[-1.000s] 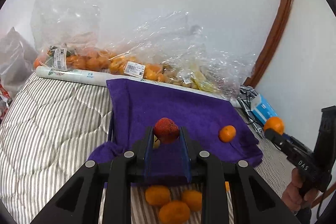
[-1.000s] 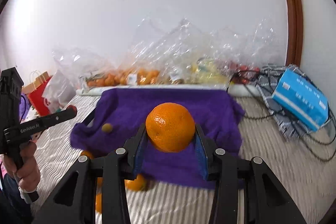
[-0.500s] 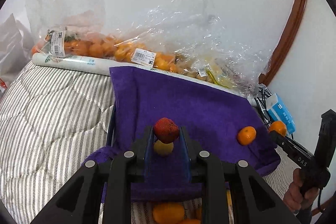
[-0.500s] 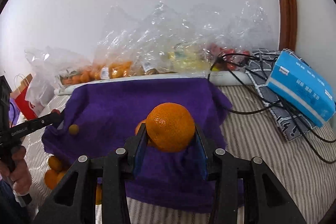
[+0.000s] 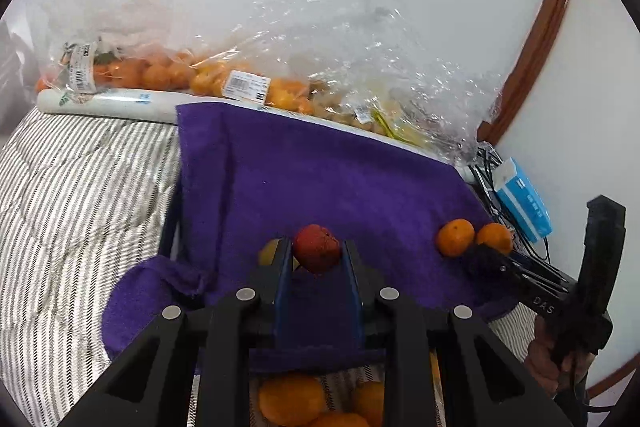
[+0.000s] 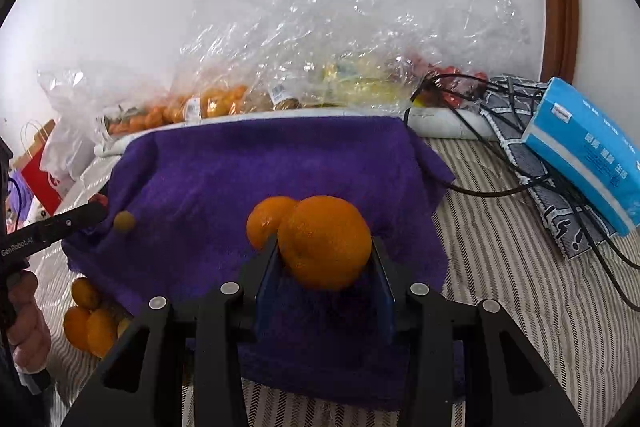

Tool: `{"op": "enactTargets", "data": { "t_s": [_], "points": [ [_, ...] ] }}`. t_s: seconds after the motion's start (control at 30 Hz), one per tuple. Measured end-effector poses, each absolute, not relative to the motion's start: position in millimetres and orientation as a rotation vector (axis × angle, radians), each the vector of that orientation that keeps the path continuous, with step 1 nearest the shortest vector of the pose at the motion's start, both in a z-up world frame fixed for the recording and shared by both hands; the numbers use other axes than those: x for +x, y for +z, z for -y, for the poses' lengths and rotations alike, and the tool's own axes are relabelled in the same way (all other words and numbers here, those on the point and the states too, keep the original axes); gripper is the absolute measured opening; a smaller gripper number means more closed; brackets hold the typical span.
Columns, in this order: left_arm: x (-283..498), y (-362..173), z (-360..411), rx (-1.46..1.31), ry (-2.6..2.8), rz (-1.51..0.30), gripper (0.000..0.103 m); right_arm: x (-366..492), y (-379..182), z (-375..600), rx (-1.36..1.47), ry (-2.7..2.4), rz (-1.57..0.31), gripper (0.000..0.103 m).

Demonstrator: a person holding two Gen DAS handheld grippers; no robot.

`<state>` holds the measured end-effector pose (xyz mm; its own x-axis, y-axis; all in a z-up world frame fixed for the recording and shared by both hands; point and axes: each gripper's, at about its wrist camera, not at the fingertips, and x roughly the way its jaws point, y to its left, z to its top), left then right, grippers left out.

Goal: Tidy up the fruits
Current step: 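Lower the orange beside the placed orange with the right tool while the left tool lowers the red fruit, then open the left tool to release the red fruit on the towel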

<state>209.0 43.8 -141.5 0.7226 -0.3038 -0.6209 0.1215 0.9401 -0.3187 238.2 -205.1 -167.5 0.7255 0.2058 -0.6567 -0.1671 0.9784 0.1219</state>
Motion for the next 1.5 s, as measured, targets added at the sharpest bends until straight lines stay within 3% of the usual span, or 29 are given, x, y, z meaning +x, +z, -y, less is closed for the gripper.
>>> {"op": "enactTargets", "data": {
  "t_s": [1.5],
  "points": [
    [217, -156, -29, -0.194, -0.239, -0.780, 0.024, 240, -171, 201, 0.019, 0.202, -0.751, 0.043]
  ]
}}
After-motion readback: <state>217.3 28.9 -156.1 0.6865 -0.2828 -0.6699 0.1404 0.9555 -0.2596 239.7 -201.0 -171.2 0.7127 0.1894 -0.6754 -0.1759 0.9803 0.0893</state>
